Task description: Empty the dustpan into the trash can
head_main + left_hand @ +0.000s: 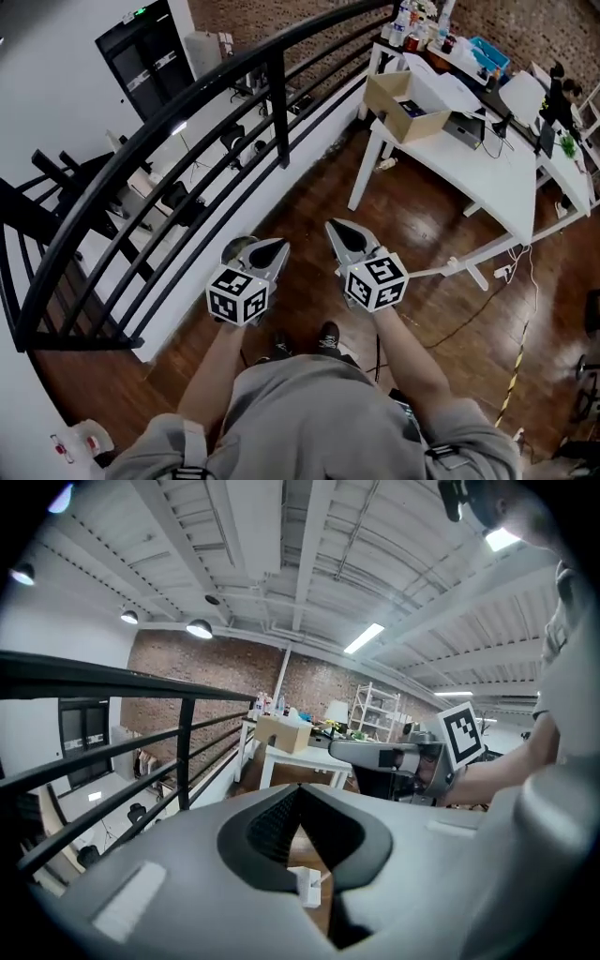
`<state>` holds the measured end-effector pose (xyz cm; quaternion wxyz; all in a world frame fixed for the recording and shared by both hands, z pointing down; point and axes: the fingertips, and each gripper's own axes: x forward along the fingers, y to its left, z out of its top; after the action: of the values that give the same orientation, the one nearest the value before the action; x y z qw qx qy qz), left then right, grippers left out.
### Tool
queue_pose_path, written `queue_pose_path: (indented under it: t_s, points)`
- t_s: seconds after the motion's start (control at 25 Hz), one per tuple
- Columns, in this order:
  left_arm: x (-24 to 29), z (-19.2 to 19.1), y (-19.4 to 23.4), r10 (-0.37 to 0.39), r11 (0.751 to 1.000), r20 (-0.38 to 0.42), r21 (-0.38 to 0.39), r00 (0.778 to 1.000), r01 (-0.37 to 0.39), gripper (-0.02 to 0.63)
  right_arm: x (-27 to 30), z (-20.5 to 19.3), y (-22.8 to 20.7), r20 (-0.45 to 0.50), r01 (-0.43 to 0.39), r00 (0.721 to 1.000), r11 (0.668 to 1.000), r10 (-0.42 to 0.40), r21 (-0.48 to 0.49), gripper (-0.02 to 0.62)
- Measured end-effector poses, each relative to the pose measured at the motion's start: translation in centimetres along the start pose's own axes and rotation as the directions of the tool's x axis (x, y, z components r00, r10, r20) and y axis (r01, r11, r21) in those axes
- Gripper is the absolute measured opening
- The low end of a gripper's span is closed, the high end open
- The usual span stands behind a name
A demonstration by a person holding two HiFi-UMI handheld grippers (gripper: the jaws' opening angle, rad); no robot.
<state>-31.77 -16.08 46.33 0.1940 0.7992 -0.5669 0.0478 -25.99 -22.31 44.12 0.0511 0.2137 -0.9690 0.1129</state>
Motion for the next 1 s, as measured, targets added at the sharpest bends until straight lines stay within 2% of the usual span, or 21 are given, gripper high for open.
queue_pose_path:
  t_s: [0.16,0.32,0.6,1.0]
  points:
    - [-2.2,2.1,0.7,0.014,1.000,0.058,-0.003,0.998,-0.014,-0.026,1.4,2.7,3.8,0.041,-0.073,0.996,0.996,0.075,-0.052,-0.002]
    - [-3.2,3.8,0.7,0.008,1.000,0.091,-0.011,0.996,-0.007,-0.026,1.7,4.7,5.5,0.058,-0.099,0.993,0.990,0.105,-0.096,-0.002]
    - [-3.5,5.5,0.0,-0.019,1.000,0.113,0.001,0.993,0.019,-0.026,1.6,6.7,5.8,0.084,-0.085,0.992,0.992,0.092,-0.093,-0.002]
    - [-2.3,5.2,-1.1,-0.068,0.998,0.091,0.009,0.994,0.067,-0.026,1.1,6.0,5.0,0.056,-0.046,0.997,0.995,0.051,-0.089,-0.002]
